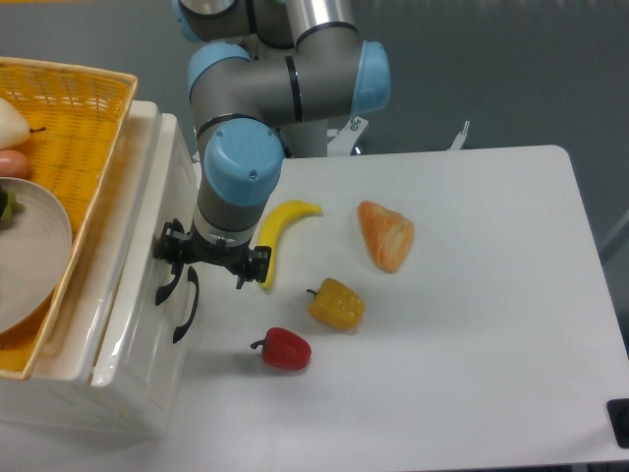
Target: Slide the top white drawer open
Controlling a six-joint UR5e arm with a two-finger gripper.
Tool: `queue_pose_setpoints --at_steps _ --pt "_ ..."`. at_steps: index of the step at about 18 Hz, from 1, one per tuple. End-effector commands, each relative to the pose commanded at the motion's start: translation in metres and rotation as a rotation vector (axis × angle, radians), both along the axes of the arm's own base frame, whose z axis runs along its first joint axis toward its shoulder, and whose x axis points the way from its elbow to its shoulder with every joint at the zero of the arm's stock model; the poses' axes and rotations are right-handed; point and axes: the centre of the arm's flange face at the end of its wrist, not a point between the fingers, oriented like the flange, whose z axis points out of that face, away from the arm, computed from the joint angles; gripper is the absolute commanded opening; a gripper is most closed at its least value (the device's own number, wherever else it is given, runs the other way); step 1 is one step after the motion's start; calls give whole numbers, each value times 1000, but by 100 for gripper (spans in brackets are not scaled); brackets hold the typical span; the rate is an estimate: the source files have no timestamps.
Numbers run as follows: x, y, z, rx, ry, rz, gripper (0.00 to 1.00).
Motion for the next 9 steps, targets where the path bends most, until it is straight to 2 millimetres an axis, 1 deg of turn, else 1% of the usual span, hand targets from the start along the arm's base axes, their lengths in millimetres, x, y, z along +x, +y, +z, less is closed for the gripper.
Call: queue_pose_setpoints --at_steps 3,9 --pt "0 -1 3 6 6 -7 100" --pt "-1 -1 3 5 5 -7 100"
